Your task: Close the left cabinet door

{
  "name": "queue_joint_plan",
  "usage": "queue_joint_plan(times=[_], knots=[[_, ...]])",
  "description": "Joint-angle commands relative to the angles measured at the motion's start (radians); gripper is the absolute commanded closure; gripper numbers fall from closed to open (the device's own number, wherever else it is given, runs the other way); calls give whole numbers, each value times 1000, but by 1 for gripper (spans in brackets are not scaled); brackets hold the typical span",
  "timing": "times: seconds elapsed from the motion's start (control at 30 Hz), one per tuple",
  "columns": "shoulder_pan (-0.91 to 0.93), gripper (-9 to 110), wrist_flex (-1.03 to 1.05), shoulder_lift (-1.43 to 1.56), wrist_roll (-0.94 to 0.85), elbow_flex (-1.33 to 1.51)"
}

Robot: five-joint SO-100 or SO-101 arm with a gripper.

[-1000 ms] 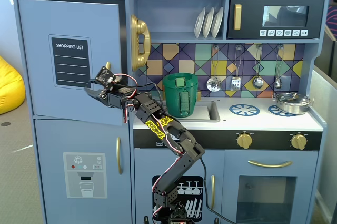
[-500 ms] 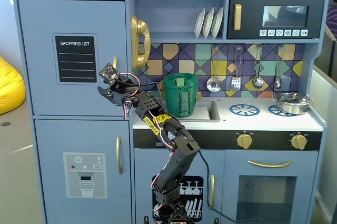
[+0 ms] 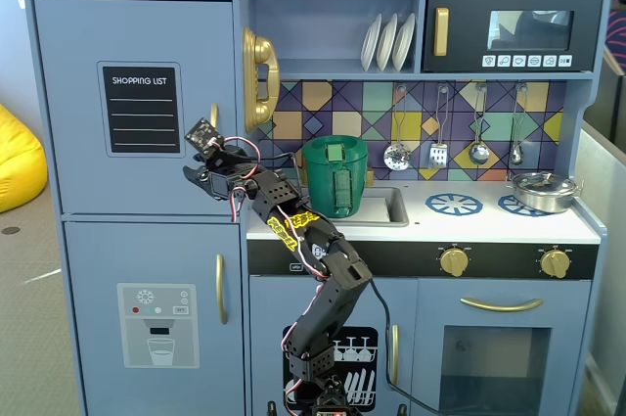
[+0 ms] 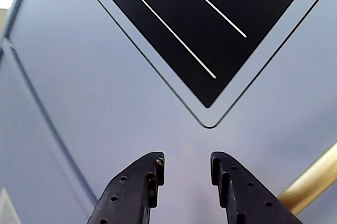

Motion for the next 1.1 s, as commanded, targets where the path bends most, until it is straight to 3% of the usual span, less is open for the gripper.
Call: queue_joint_plan(times=[0.0,0.4,1.07], knots=[[-51,101,29,80,20,-38],[23,101,169,206,78,2],[545,101,532,422,296,164]])
